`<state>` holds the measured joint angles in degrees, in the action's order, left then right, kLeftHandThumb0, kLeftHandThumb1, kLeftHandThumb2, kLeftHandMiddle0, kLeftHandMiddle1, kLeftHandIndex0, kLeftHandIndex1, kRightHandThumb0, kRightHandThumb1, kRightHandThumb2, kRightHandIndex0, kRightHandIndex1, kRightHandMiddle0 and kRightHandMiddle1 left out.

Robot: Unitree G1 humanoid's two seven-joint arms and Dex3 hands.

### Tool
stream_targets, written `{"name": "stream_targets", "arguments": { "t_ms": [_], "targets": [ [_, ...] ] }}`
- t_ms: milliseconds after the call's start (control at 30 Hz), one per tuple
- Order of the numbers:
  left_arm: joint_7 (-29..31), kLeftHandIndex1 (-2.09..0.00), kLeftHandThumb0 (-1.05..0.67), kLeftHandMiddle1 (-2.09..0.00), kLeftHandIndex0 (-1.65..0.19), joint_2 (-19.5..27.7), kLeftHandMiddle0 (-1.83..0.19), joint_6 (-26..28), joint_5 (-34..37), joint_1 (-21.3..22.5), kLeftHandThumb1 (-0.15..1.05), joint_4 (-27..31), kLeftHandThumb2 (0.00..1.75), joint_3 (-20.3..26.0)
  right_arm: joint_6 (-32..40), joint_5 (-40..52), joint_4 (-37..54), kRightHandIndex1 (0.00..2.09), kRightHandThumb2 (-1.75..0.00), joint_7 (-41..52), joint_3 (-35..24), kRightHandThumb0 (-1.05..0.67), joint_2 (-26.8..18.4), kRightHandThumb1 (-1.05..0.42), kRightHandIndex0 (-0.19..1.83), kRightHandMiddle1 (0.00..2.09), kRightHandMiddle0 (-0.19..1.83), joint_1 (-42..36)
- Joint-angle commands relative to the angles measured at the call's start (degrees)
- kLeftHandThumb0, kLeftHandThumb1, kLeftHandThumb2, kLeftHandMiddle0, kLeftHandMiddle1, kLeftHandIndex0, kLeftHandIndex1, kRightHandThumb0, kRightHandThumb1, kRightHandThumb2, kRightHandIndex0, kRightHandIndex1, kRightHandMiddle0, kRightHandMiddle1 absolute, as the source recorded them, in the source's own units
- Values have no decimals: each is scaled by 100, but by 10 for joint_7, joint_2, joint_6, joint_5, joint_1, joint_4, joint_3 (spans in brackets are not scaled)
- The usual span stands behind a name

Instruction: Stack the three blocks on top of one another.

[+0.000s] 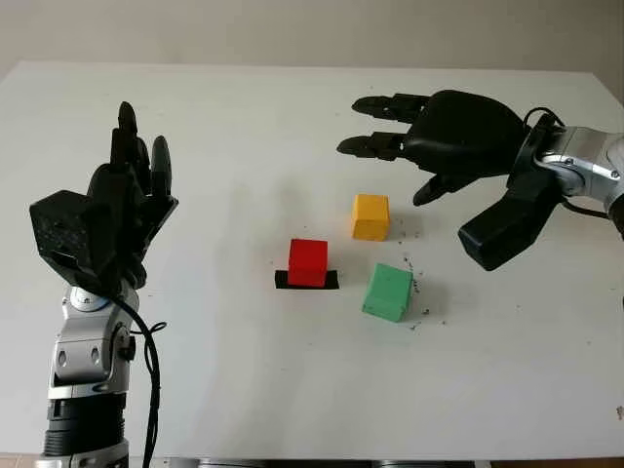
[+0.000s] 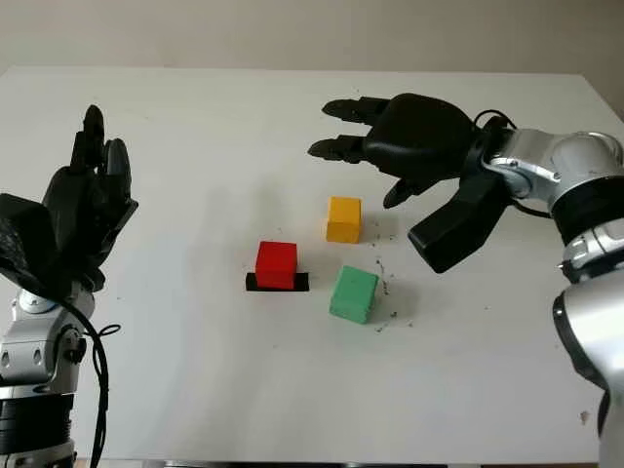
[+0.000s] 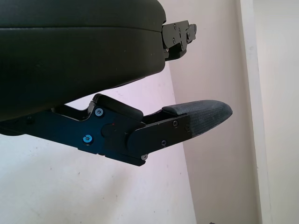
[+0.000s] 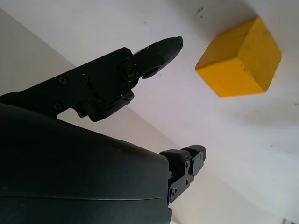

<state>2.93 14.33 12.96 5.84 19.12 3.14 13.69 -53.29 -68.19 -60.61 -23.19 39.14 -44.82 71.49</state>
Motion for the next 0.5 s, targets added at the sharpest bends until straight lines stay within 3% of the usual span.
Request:
{"name": "stream_targets", "arguments": {
  "t_ms": [0,467],
  "targets": [
    [-3,-3,-65,-2,18,2,19,4,0,-4,105,11,72,1,-4,-11,-6,7,-6,-19,16,-38,-5,-83,12,18,33,18],
    [7,-3,-73,-2,19,12,19,30,-11,-9,105,24,69,-10,-13,8,-21,6,-6,-36,35,-39,12,-84,11,14,34,-1]
  ]
}}
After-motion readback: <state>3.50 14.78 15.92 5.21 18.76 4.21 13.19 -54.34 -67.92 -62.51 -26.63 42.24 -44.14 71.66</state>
